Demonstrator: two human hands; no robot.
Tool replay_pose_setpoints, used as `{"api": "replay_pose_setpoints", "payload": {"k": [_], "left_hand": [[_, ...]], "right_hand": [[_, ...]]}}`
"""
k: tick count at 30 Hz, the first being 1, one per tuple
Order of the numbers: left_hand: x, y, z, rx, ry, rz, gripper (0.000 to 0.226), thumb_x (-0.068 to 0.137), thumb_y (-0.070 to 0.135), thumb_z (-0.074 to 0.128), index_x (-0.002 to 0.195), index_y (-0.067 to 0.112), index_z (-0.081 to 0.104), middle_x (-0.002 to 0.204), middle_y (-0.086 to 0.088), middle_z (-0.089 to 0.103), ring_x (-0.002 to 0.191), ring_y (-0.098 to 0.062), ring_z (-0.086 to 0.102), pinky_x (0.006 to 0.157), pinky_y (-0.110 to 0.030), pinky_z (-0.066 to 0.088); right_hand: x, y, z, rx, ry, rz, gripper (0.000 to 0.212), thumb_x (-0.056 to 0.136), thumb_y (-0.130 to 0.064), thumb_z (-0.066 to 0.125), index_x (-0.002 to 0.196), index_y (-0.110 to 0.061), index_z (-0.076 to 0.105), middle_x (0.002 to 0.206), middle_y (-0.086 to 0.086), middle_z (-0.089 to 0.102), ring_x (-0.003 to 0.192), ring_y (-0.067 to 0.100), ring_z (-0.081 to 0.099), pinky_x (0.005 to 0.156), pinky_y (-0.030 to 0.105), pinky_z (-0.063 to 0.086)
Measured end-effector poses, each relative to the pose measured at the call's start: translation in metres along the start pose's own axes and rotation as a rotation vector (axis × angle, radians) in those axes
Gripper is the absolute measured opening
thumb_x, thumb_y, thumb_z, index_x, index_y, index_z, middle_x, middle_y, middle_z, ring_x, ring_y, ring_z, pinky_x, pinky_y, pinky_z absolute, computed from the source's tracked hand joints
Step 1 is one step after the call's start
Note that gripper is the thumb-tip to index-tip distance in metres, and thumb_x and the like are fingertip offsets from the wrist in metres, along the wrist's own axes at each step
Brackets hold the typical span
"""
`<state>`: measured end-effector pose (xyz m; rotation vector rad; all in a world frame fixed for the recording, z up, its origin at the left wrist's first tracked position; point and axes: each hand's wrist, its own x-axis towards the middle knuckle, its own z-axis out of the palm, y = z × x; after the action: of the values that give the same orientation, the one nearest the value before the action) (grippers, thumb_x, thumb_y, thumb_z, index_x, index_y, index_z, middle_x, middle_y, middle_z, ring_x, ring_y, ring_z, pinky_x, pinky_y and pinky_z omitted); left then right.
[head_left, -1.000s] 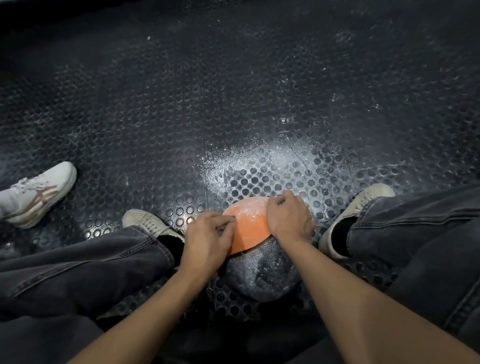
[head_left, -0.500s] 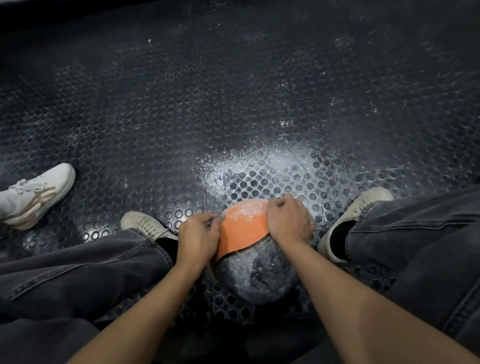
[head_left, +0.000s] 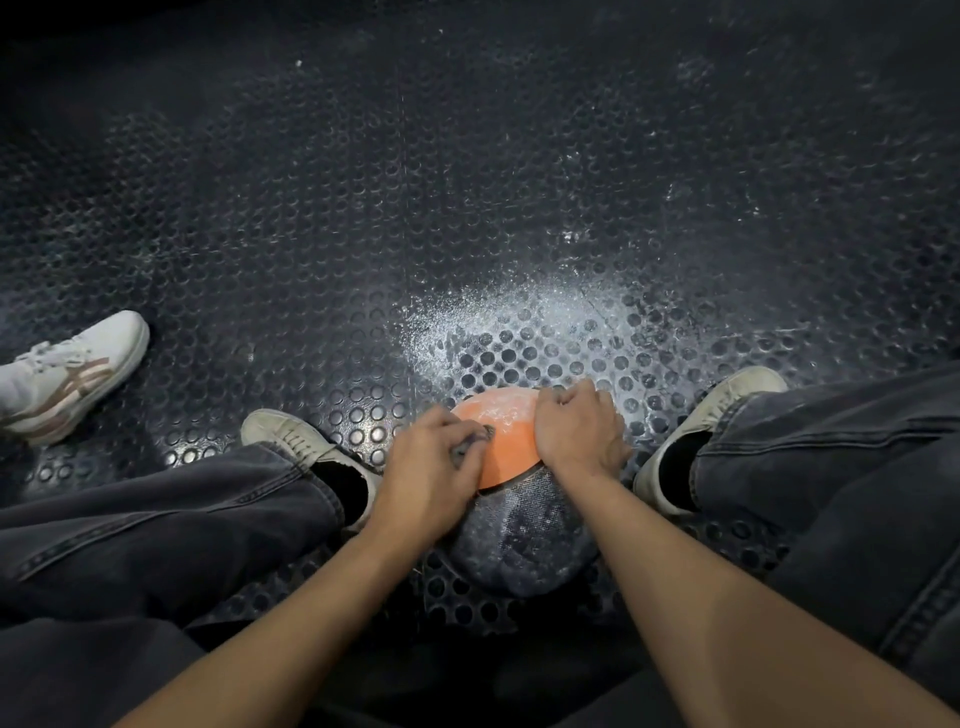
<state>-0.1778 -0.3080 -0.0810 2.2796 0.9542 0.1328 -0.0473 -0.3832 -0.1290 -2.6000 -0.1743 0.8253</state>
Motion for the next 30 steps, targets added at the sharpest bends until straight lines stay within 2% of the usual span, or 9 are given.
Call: {"api": "replay_pose_setpoints", "payload": {"k": [5, 10, 14, 16, 19, 21, 24, 28, 30], "left_hand": [[0.031, -0.019, -0.005, 0.047, 0.007, -0.277, 0.016, 0.094, 0.016, 0.059, 0.096, 0.010, 0.073, 0.084, 0.000, 0.067, 0.055, -0.004, 0.052, 0.046, -0.008, 0.041], [0.015, 0.005, -0.001, 0.026, -0.082, 0.014, 0.018, 0.092, 0.020, 0.063, 0.105, 0.011, 0.071, 0.101, 0.002, 0.063, 0.087, -0.010, 0.057, 0.077, -0.017, 0.044], [0.036, -0.012, -0.009, 0.032, -0.035, -0.217, 0.016, 0.094, 0.016, 0.060, 0.102, 0.008, 0.071, 0.101, -0.005, 0.069, 0.067, -0.008, 0.053, 0.051, -0.010, 0.041], [0.032, -0.004, -0.007, 0.041, -0.032, -0.161, 0.018, 0.094, 0.017, 0.060, 0.105, 0.010, 0.071, 0.100, -0.003, 0.066, 0.074, -0.009, 0.054, 0.056, -0.010, 0.037], [0.010, 0.014, 0.002, -0.019, -0.105, 0.060, 0.018, 0.092, 0.021, 0.061, 0.105, 0.014, 0.072, 0.097, 0.002, 0.062, 0.088, -0.010, 0.055, 0.077, -0.018, 0.042], [0.012, 0.008, 0.001, 0.001, -0.051, 0.028, 0.019, 0.093, 0.019, 0.060, 0.106, 0.012, 0.071, 0.099, 0.001, 0.063, 0.089, -0.011, 0.057, 0.085, -0.025, 0.047], [0.023, -0.007, -0.005, 0.018, 0.088, -0.164, 0.018, 0.094, 0.017, 0.059, 0.102, 0.010, 0.072, 0.100, -0.004, 0.064, 0.084, -0.011, 0.054, 0.081, -0.022, 0.044], [0.002, 0.003, 0.002, 0.006, 0.017, 0.005, 0.019, 0.093, 0.021, 0.061, 0.107, 0.015, 0.072, 0.088, 0.002, 0.056, 0.077, -0.006, 0.050, 0.067, -0.010, 0.036], [0.006, -0.005, 0.001, 0.002, 0.025, -0.023, 0.020, 0.093, 0.023, 0.061, 0.107, 0.015, 0.072, 0.086, 0.003, 0.055, 0.075, -0.006, 0.050, 0.067, -0.014, 0.039]], "right_hand": [[-0.002, -0.002, 0.000, 0.039, -0.013, 0.001, 0.036, 0.099, -0.047, 0.042, 0.119, -0.020, 0.054, 0.125, 0.001, 0.056, 0.117, 0.026, 0.050, 0.105, 0.048, 0.032], [0.002, 0.006, -0.005, 0.028, -0.013, 0.002, 0.033, 0.099, -0.047, 0.040, 0.115, -0.022, 0.053, 0.117, 0.001, 0.058, 0.106, 0.024, 0.054, 0.102, 0.049, 0.041], [-0.003, 0.000, 0.000, 0.014, -0.015, -0.024, 0.044, 0.099, -0.047, 0.039, 0.130, -0.018, 0.050, 0.130, 0.003, 0.054, 0.119, 0.026, 0.049, 0.106, 0.049, 0.036], [-0.005, -0.003, 0.004, -0.009, 0.007, -0.014, 0.051, 0.098, -0.047, 0.038, 0.138, -0.016, 0.046, 0.138, 0.005, 0.050, 0.126, 0.029, 0.045, 0.106, 0.052, 0.034], [-0.001, 0.002, 0.000, 0.004, 0.005, -0.006, 0.049, 0.098, -0.047, 0.039, 0.135, -0.016, 0.048, 0.136, 0.005, 0.052, 0.123, 0.029, 0.048, 0.106, 0.051, 0.033], [-0.002, 0.003, -0.002, 0.021, -0.018, -0.017, 0.045, 0.098, -0.046, 0.039, 0.131, -0.017, 0.050, 0.132, 0.004, 0.053, 0.121, 0.027, 0.048, 0.106, 0.051, 0.034], [-0.005, -0.005, 0.002, -0.007, -0.013, -0.028, 0.048, 0.099, -0.047, 0.037, 0.133, -0.016, 0.050, 0.133, 0.004, 0.052, 0.122, 0.027, 0.047, 0.106, 0.052, 0.035], [-0.001, 0.000, 0.000, 0.003, 0.007, -0.017, 0.044, 0.097, -0.047, 0.039, 0.128, -0.018, 0.053, 0.129, 0.003, 0.055, 0.118, 0.027, 0.051, 0.104, 0.052, 0.038], [0.001, 0.004, -0.005, 0.021, -0.014, -0.029, 0.034, 0.097, -0.045, 0.041, 0.116, -0.020, 0.055, 0.121, 0.001, 0.057, 0.111, 0.025, 0.052, 0.103, 0.048, 0.039]]}}
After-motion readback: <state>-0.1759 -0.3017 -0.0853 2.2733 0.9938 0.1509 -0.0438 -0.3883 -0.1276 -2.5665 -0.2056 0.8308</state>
